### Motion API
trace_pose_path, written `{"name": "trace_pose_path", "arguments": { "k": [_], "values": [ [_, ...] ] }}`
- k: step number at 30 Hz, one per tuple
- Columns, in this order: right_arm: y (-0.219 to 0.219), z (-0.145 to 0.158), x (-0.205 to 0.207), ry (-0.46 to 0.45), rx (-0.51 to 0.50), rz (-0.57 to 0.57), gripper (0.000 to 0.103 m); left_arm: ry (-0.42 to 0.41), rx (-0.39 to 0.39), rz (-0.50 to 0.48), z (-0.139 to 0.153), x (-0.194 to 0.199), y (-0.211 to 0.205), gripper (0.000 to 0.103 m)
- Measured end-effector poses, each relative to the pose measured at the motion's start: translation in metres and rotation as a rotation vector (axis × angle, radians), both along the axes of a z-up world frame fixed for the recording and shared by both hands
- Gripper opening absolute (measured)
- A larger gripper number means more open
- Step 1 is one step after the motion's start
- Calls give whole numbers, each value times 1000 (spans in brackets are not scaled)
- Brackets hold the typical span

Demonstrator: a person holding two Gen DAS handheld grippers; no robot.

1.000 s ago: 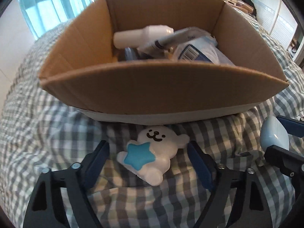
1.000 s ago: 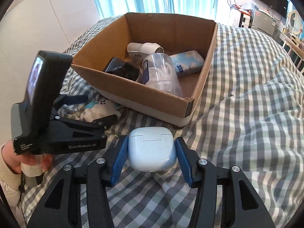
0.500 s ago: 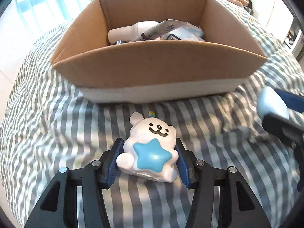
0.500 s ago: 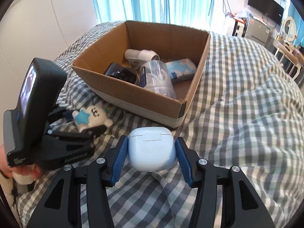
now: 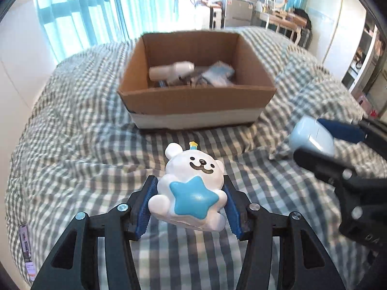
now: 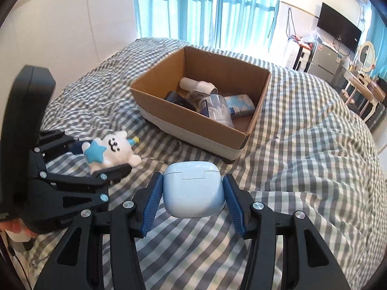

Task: Organize objects
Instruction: 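Carry the bear figurine and earbud case into the box and release both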

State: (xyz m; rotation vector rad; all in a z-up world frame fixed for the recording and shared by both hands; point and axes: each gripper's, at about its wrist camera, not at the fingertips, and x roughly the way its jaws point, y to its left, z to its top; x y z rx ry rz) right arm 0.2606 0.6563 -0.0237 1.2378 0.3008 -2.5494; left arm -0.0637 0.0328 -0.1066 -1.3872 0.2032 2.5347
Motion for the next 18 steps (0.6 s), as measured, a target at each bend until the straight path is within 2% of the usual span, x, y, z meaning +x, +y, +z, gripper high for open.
{"name": "trace_pose_path", "arguments": {
  "k": [10, 18],
  "values": [
    [-9, 46, 22, 87, 6, 28, 51, 167, 16, 8, 77, 5, -9, 54],
    [-6, 91, -5, 184, -22, 18, 51, 278, -13, 17, 123, -30, -3, 54]
  ]
}}
